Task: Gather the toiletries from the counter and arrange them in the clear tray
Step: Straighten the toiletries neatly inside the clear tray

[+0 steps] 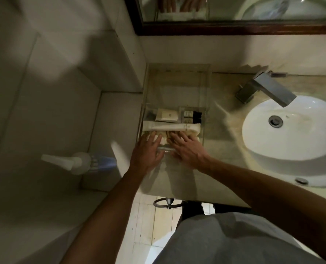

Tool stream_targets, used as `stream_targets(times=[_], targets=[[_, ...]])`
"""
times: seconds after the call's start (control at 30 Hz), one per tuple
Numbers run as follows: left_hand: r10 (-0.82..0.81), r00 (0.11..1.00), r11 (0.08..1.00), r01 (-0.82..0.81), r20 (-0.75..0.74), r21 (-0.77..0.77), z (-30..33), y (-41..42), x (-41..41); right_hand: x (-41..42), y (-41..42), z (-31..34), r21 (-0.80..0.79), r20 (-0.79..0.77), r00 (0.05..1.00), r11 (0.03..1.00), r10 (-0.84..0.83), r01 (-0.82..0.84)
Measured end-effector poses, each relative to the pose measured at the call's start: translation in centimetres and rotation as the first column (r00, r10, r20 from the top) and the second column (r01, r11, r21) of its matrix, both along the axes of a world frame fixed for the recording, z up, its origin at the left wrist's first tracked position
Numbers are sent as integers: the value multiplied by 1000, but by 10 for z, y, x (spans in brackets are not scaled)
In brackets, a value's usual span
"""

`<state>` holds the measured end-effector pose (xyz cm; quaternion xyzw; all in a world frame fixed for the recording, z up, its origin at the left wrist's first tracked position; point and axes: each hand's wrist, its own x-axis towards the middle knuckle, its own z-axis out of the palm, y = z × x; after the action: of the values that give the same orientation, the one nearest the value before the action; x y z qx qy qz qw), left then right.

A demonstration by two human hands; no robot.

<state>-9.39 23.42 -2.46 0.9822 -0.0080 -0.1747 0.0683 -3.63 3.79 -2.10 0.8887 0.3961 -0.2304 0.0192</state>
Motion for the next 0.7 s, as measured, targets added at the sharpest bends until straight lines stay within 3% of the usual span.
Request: stream_targets(times=[0.13, 0.4, 0.47, 0.57, 0.63, 0.7], targets=[[38, 998, 999, -37, -40, 14, 2, -6, 3, -7, 5, -1, -4, -78, 993, 996, -84, 84], [38, 999, 997, -37, -30, 63, -2, -10, 4, -15, 17, -1, 0, -79, 986, 989, -148, 149], [40, 999, 998, -41, 9, 48, 0, -10, 3, -14, 12, 4, 111, -67, 979, 974, -192, 199], [3, 983, 999, -11, 181, 43, 6, -7, 6, -4, -2, 8, 288, 71, 961, 928, -269, 238], [-42, 968, 999, 37, 248, 26, 8, -4, 11, 6, -14, 7, 268, 110, 950, 929, -293, 255], [-52, 976, 998, 56, 213, -11, 5, -4, 16, 14, -26, -1, 183, 87, 955, 947, -285, 266]])
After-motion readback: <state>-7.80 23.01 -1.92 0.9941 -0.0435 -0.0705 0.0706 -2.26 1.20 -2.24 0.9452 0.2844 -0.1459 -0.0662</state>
